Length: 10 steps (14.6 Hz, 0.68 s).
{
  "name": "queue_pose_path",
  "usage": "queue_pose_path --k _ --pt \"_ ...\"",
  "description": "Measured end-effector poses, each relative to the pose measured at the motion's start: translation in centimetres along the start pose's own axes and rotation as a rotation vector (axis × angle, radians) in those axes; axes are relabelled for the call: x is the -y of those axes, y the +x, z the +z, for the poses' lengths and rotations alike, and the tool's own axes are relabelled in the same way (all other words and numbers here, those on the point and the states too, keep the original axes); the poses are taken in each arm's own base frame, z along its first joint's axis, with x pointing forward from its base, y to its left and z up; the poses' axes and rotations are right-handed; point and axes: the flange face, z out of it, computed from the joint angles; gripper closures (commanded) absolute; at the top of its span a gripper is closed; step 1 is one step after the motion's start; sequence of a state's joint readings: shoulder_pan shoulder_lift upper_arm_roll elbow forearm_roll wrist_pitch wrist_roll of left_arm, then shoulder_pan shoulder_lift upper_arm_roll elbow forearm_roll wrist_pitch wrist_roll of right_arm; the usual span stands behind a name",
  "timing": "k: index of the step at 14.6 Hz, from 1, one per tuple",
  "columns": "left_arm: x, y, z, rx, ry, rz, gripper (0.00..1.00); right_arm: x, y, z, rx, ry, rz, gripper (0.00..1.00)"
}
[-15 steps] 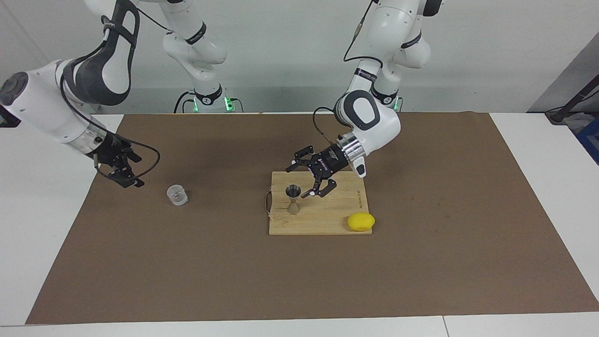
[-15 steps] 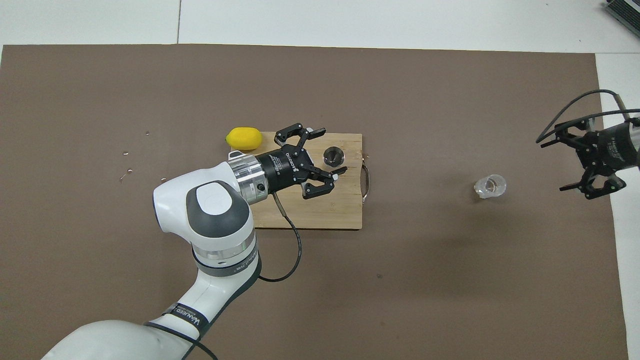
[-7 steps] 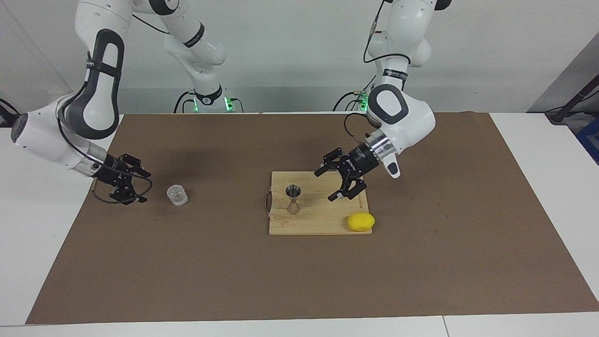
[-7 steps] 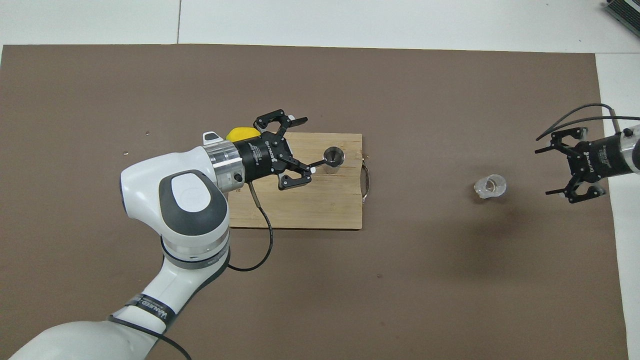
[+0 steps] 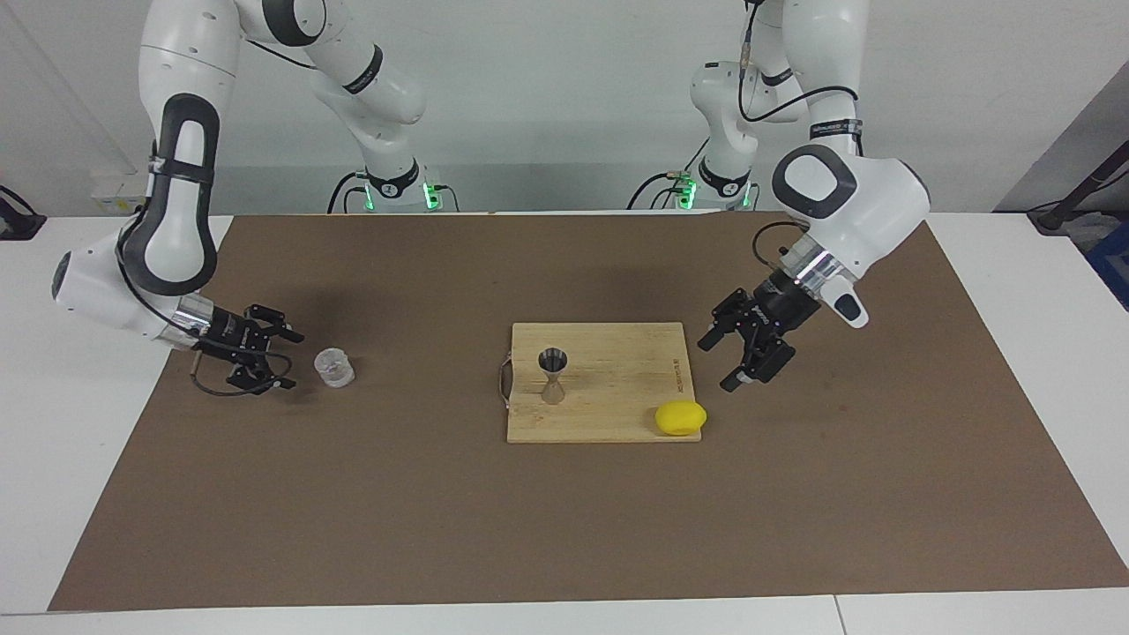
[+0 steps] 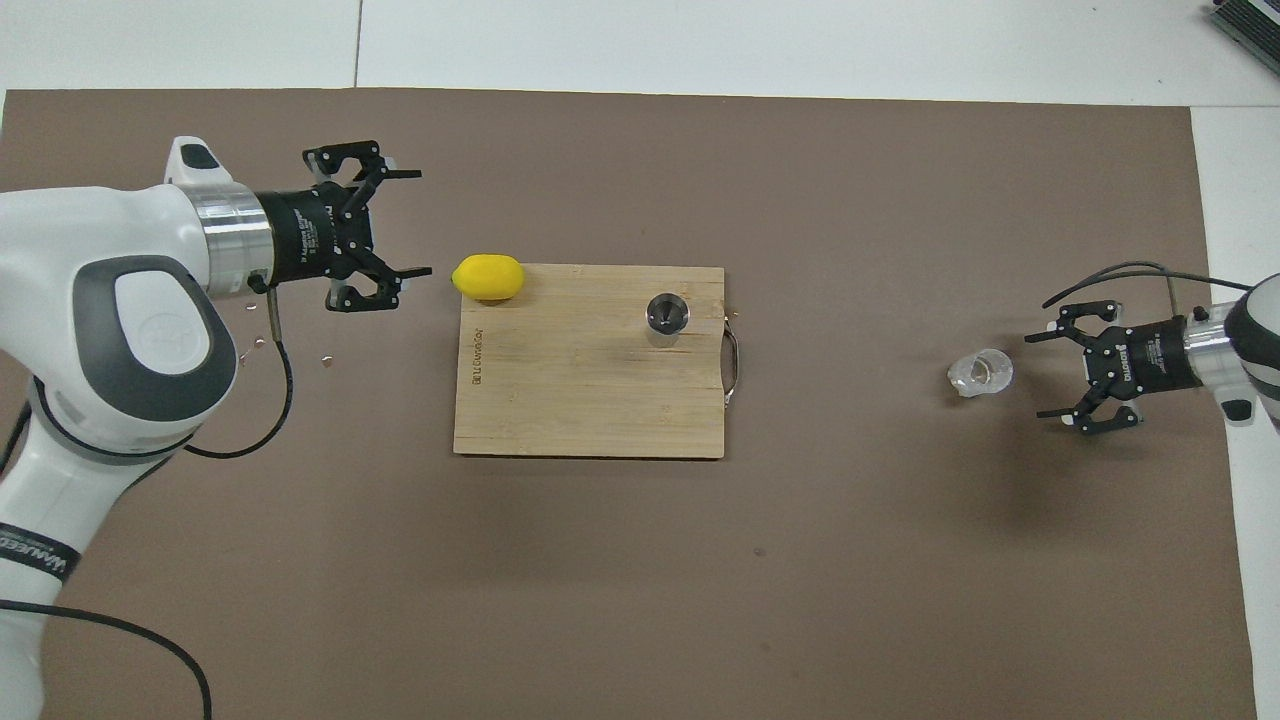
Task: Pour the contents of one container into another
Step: 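Withdraw the left gripper while the right gripper reaches the glass cup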
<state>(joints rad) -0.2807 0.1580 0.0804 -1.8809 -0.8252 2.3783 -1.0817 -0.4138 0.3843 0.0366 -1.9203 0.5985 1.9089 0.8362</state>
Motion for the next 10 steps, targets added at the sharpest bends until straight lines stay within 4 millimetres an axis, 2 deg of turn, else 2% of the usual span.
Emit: queue_pose_path --k 2,6,8,10 --pt "-1.3 1.2 -2.0 -0.142 0.028 0.144 0.0 -0.2 0.2 1.4 0.036 0.019 0.004 0.0" --pt "-2.3 0.0 -3.5 -0.353 0.21 0.43 0.0 -1.4 0.7 3.7 0.073 0.024 0.001 0.0" --pt "-2.9 -0.6 -4.8 -0.378 0.27 0.558 0.0 -1.4 0.5 4.0 0.094 0.036 0.0 0.0" --pt "-2.6 -0.9 -6.5 -0.348 0.346 0.709 0.0 -1.2 -0.2 4.5 0.121 0.053 -0.002 0.0"
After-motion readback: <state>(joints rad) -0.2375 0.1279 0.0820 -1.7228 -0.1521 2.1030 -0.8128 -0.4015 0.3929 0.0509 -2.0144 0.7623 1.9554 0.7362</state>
